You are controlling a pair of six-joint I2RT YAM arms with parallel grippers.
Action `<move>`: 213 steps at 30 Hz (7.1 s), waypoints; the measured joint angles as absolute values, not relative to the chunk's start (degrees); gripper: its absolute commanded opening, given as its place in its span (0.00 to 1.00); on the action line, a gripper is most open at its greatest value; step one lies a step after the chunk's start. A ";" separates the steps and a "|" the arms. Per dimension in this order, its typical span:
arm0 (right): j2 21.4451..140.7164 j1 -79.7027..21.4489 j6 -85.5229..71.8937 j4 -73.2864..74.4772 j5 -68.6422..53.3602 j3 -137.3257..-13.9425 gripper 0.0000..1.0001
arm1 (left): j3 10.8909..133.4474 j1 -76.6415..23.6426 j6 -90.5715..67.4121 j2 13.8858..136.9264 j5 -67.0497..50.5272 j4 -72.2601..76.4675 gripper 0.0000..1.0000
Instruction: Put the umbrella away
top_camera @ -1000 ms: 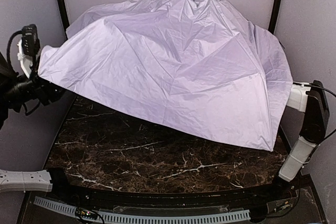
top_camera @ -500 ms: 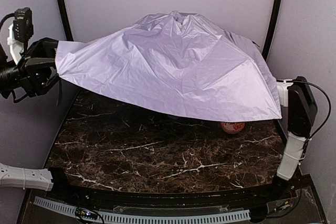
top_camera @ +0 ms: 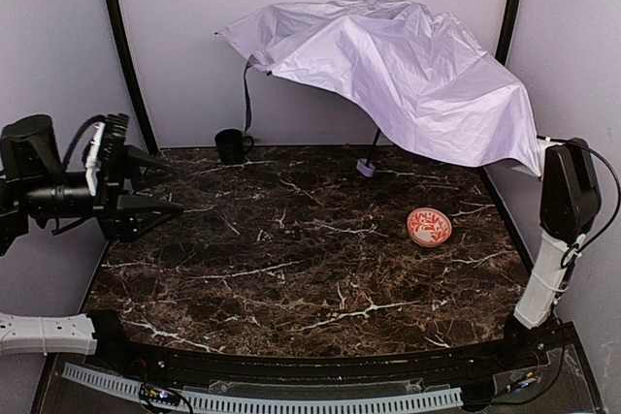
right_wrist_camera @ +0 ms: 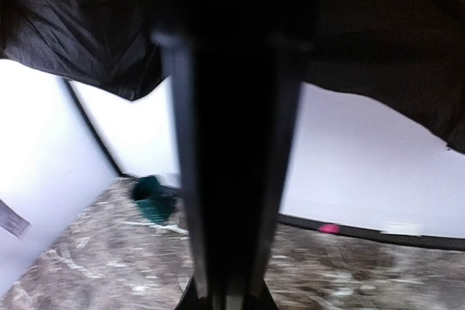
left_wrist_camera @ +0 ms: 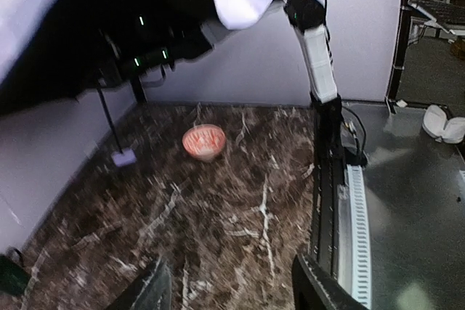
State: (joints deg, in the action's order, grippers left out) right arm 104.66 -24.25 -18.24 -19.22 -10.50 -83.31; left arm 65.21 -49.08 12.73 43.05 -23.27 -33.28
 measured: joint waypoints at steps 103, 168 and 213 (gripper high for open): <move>94.87 -66.65 6.79 3.81 -27.55 -85.80 0.56 | 42.96 -46.57 -3.31 51.94 -42.87 18.46 0.10; 83.13 -66.04 1.72 -1.02 -9.52 -72.64 0.59 | 47.05 -47.81 1.80 55.27 -28.14 9.91 0.32; 71.68 -63.79 -6.57 -4.14 20.64 -59.44 0.00 | 47.79 -46.48 5.58 40.10 -8.62 -2.13 0.99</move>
State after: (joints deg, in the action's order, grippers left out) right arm 71.68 -63.79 -6.57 -4.14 20.64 -59.44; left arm 47.79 -46.48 5.58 40.10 -8.62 -2.13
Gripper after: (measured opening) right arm 0.062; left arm 0.905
